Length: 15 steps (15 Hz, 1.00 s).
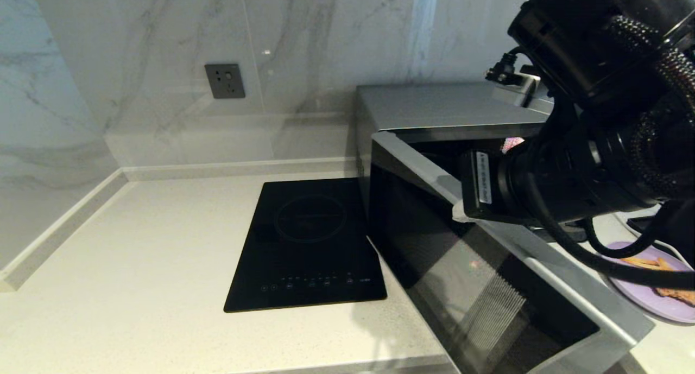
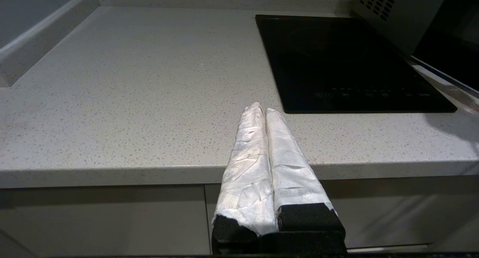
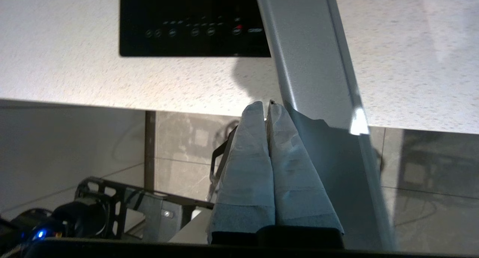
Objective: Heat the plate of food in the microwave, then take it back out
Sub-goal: Close the microwave oven
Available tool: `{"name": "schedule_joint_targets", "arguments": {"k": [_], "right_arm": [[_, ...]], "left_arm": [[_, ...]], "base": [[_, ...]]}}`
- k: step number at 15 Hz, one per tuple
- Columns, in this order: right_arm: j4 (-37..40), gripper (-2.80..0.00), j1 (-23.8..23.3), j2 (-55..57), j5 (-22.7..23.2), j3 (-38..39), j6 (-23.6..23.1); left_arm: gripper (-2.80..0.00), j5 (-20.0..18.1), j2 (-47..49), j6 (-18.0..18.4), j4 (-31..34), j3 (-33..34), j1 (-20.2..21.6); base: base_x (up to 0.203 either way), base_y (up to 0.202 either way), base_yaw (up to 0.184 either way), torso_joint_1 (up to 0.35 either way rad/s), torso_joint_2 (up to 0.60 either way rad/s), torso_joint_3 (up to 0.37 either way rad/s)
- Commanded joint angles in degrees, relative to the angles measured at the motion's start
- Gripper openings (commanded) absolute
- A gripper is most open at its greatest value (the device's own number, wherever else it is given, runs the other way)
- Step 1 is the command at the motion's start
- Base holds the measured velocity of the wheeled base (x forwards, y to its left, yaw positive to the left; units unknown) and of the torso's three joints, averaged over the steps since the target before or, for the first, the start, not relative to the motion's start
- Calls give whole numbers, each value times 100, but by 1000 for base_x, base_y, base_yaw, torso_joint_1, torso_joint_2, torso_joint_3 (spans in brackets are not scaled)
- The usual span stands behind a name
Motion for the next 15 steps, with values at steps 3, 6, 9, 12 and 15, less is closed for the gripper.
{"name": "schedule_joint_targets", "arguments": {"k": [3,6,9,12,15], "right_arm": [[37,-280,-509,-360,-57,504,12],[28,-280,-1029,-478,-65,700,12],[-10,-280,-1639,-491,-44,778,-2],[-361,-280,-2164,-472,-25,931,-100],[-983,-280,-2674,-437,-11,1241,-362]], "left_arm": [[-280,4,9,-5,-1,0,1],[-280,4,9,-4,-1,0,1],[-280,4,9,-5,-1,0,1],[-280,4,9,-5,-1,0,1],[-280,4,9,-5,-1,0,1]], "base": [[0,0,0,0,0,0],[0,0,0,0,0,0],[0,0,0,0,0,0],[0,0,0,0,0,0],[0,0,0,0,0,0]]}}
